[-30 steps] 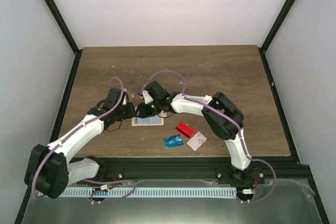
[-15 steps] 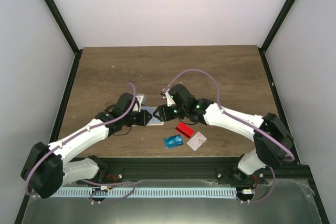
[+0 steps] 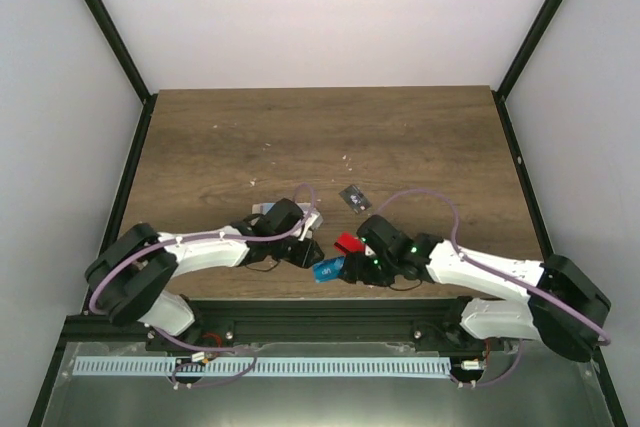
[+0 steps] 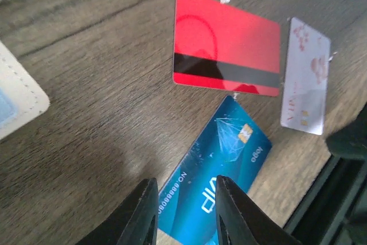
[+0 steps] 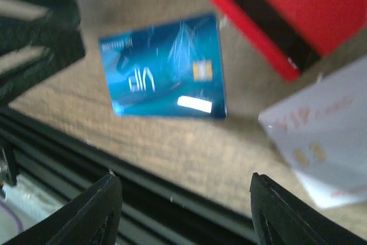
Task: Put the credit cards into the card holder
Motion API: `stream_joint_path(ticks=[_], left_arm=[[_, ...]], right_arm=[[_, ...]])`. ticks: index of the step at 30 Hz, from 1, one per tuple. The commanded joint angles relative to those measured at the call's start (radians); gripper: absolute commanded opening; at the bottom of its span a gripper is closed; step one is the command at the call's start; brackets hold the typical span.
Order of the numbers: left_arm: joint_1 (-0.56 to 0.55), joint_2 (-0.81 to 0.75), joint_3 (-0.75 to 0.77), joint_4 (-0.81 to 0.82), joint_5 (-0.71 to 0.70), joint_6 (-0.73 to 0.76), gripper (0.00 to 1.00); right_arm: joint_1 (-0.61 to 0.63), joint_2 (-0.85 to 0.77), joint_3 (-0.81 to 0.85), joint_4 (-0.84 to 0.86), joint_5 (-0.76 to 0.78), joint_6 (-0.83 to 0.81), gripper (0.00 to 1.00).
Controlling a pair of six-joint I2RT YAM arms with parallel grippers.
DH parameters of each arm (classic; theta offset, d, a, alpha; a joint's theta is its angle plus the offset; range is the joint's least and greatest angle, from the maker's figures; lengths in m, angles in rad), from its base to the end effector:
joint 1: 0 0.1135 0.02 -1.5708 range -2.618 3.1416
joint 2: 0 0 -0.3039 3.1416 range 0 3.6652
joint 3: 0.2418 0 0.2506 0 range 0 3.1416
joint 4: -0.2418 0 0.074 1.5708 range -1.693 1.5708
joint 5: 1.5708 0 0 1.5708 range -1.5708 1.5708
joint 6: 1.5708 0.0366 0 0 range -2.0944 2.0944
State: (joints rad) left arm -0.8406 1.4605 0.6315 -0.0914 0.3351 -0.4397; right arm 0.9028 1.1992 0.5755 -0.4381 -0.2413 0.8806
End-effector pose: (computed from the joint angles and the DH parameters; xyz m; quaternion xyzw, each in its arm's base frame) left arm 0.1651 -0.2024 0.1903 0.2383 0.9050 -0.3149 0.1583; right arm 0.1143 0.1590 0.2076 -0.0410 0.9604 0.2676 0.0663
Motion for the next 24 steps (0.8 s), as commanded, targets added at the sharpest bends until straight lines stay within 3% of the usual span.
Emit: stream_joint_path(ticks=[1, 10, 24], left_arm=[[-0.014, 0.079, 0.029, 0.073, 0.015, 0.043, 0.30], [-0.045, 0.183, 0.039, 0.100, -0.008, 0.069, 0.30], [-0.167, 0.209, 0.023, 0.078, 0.007, 0.081, 0.30]], right_arm=[[0.073, -0.061, -0.055, 0.049, -0.080, 0.200, 0.63], [0.186, -0.076, -0.156, 0.168, -0.082, 0.387, 0.66], [0.189, -0.030, -0.301, 0.453, -0.040, 0.547, 0.68]])
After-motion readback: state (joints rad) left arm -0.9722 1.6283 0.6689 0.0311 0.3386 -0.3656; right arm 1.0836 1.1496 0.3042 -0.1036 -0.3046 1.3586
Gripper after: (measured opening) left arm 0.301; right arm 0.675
